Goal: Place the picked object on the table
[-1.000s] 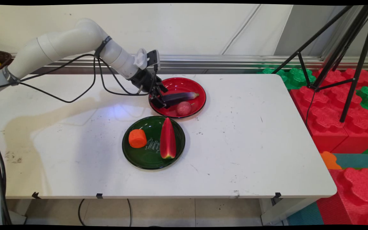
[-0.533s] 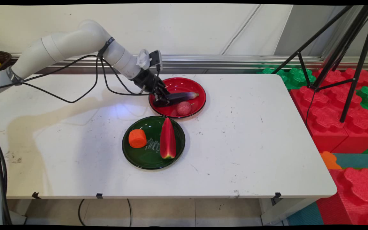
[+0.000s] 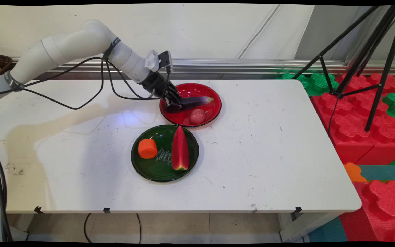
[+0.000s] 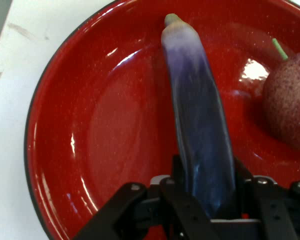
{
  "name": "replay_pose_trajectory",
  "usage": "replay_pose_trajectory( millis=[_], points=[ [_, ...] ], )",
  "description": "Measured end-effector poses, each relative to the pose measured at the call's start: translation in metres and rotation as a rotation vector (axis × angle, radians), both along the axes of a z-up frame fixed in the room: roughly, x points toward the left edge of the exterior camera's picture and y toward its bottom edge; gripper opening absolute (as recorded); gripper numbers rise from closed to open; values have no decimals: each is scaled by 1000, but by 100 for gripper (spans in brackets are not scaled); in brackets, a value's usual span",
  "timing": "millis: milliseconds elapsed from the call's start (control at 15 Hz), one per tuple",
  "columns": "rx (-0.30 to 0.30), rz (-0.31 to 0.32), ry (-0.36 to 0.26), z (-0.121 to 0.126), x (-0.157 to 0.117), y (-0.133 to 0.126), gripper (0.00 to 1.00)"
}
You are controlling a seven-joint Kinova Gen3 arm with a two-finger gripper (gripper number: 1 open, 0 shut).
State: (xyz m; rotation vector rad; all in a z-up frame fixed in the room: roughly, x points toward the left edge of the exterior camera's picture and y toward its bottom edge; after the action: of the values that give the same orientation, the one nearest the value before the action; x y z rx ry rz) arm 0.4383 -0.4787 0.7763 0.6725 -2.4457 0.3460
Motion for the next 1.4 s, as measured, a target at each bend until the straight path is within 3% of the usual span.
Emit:
replay_pose_trajectory(
  millis=[667, 1067, 1400],
  points=[
    [-24, 24, 43, 35, 23, 19, 0],
    [-55, 37, 71, 72, 47, 44, 0],
    [-62, 20, 49, 97, 71, 72, 0]
  ],
)
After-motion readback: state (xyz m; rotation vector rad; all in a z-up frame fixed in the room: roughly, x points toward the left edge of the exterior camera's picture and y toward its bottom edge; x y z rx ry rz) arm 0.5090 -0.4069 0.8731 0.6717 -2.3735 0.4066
